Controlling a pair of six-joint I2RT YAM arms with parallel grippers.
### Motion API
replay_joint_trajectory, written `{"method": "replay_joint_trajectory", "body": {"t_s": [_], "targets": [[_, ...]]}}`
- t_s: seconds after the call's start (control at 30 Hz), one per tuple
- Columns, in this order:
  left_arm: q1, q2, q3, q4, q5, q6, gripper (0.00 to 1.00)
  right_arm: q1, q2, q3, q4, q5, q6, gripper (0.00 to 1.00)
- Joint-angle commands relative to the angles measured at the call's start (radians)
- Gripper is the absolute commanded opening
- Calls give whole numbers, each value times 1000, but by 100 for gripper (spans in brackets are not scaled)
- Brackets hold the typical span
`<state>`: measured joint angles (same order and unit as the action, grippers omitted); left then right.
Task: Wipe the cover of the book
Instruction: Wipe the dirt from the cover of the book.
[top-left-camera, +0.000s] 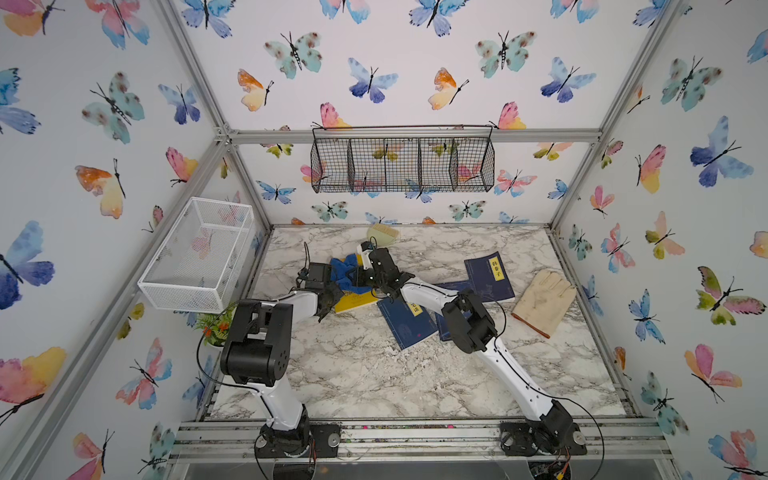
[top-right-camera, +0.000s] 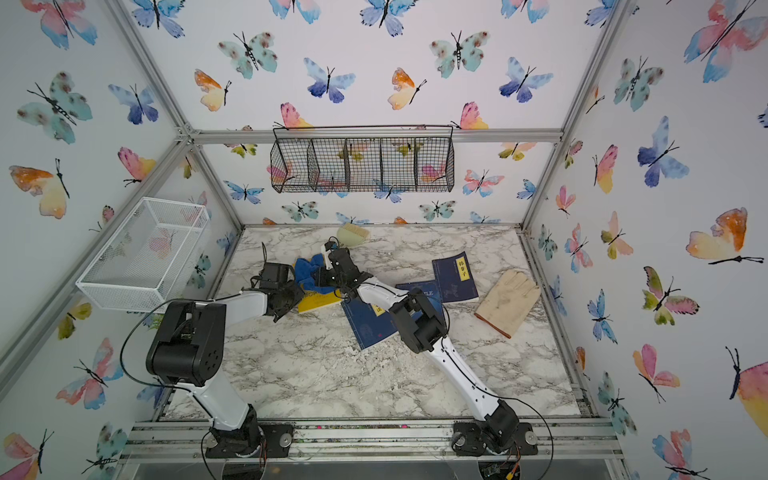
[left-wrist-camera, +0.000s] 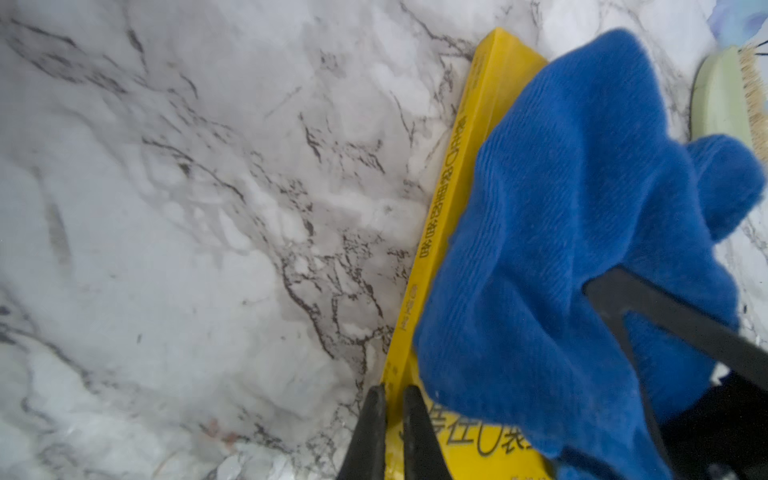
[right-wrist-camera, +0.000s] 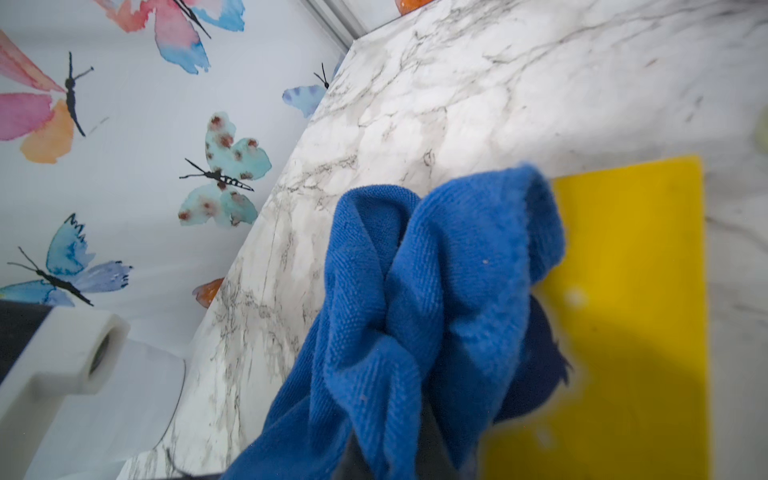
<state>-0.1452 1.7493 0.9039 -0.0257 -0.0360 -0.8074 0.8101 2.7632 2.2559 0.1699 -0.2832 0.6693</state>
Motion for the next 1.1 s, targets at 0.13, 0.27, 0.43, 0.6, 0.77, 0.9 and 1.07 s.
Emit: {"method": "replay_joint_trajectory", "body": {"t_s": [0.13, 0.27, 0.43, 0.6, 0.77, 0.9, 1.07], "targets": [[-7, 32, -59, -149, 35, 20, 9, -5, -40, -210, -109, -13, -10, 1], [-5, 32, -62, -143, 37, 21, 9, 12, -197, -479, -43, -60, -39, 1], [-2, 32, -65, -140, 38, 21, 8, 32, -284, -582, -36, -103, -99, 1], [-3, 30, -64, -144, 35, 16, 8, 32, -217, -435, -75, -88, -103, 1], [-3, 18, -77, -143, 37, 7, 8, 28, -51, -153, -161, -44, -96, 1], [-3, 8, -88, -138, 49, 2, 8, 19, 22, -76, -137, 9, -66, 2], [-4, 4, -91, -133, 56, 5, 8, -21, 29, -81, -96, 91, -5, 4]]}}
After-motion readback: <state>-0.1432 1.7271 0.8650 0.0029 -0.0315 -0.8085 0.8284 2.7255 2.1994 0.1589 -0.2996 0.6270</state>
